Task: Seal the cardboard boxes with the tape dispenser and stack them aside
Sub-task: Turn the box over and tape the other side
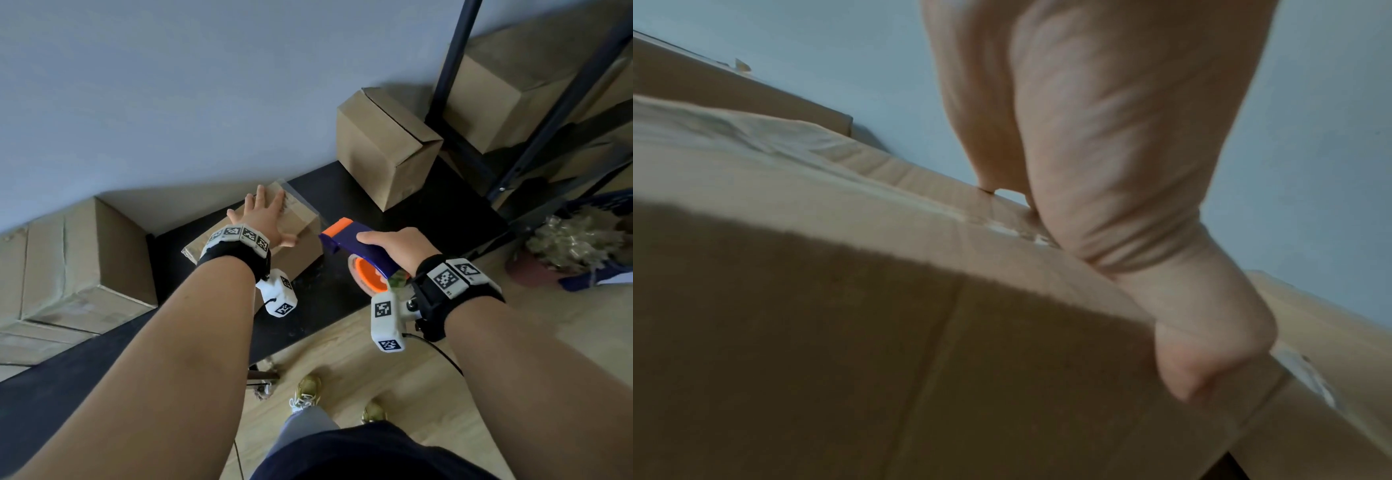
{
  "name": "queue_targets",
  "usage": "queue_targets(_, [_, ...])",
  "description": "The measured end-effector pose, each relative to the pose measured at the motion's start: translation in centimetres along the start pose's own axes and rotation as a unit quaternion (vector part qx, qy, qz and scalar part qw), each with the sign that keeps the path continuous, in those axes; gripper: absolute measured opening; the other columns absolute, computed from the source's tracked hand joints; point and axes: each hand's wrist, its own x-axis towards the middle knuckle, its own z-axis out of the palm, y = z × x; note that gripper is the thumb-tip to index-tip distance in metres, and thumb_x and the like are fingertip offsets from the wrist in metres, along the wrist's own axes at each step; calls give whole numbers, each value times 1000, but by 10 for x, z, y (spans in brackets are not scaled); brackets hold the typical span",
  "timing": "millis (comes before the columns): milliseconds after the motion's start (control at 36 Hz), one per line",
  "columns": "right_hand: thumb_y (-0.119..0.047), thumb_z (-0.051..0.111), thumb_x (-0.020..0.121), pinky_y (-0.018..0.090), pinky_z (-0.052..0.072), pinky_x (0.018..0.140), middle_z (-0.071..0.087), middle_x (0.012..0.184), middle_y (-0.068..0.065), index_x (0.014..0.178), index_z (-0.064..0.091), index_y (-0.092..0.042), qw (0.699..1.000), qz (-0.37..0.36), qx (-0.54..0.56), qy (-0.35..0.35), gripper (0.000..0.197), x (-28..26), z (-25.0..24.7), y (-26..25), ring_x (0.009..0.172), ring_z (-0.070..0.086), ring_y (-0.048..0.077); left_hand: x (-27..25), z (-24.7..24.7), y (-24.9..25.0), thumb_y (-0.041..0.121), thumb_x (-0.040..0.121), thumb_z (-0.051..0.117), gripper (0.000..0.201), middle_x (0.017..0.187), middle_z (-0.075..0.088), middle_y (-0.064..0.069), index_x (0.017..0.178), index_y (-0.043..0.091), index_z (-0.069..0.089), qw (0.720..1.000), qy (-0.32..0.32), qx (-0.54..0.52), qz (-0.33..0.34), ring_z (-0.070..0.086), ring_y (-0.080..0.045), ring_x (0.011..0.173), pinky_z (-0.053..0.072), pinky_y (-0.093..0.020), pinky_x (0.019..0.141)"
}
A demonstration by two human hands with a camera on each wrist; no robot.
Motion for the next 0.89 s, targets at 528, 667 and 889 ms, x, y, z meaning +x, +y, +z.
queue_targets(528, [-49, 74, 77, 33, 52, 80, 68, 102, 8, 110, 61, -7, 999, 30, -17, 23, 54, 22, 33, -12, 93, 65, 24, 0, -7, 5, 82, 76, 40, 92, 161, -7, 0, 151, 39, 9, 997, 15, -71, -18, -7, -25, 148, 0, -68, 110])
queue_targets(667, [-44, 74, 78, 29, 50, 74, 64, 91, 6, 106, 58, -8, 999, 35, -26, 26, 48, 29, 29, -18, 86, 63, 23, -1, 7, 10, 83, 77, 38, 87, 161, 0, 1, 150, 39, 20, 993, 81, -84, -26, -5, -25, 148, -6, -67, 110])
queue_targets(889, [-44, 79, 68, 30, 47, 55, 66, 70, 12, 87, 66, -5, 997, 75, -18, 9, 46, 44, 22, -39, 55, 60, 24, 2, 8, 10, 82, 78, 38, 87, 161, 0, 0, 150, 38, 18, 993, 88, -79, -23, -5, -26, 148, -5, -69, 110])
